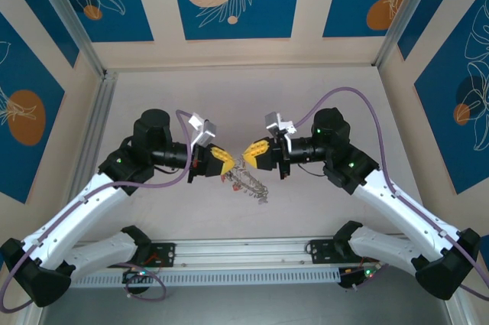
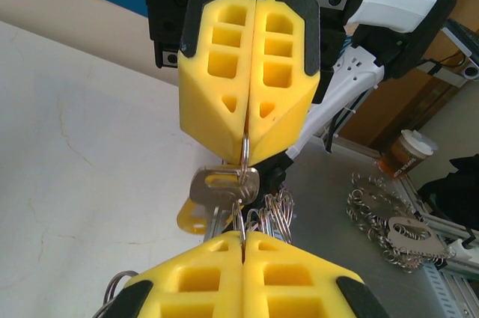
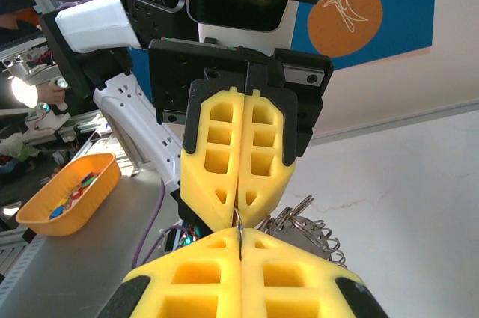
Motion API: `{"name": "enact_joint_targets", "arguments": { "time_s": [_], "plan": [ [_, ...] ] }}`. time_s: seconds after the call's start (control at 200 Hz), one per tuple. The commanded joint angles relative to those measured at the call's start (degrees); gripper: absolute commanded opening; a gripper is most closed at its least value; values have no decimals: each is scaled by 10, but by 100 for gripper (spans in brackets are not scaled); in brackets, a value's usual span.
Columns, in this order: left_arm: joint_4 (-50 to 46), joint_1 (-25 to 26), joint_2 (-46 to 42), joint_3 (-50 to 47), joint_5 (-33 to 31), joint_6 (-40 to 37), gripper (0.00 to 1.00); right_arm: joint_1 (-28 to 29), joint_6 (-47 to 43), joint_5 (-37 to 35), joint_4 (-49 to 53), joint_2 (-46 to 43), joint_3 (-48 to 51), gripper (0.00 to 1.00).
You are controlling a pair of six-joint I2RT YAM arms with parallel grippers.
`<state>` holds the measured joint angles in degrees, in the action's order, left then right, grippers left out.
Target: Put the keys on the keyring
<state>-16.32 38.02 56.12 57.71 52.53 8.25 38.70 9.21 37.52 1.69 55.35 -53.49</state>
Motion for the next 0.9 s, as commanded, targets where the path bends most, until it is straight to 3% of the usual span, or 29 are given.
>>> {"name": "enact_joint_targets", "arguments": {
  "time_s": [0.0, 0.895],
  "plan": [
    [6, 3, -4, 21, 24, -6, 0, -3, 8, -1, -14, -8, 6, 0],
    [30, 3, -8, 15, 36, 11, 0, 3, 11, 48, -16, 23, 2, 0]
  ]
}}
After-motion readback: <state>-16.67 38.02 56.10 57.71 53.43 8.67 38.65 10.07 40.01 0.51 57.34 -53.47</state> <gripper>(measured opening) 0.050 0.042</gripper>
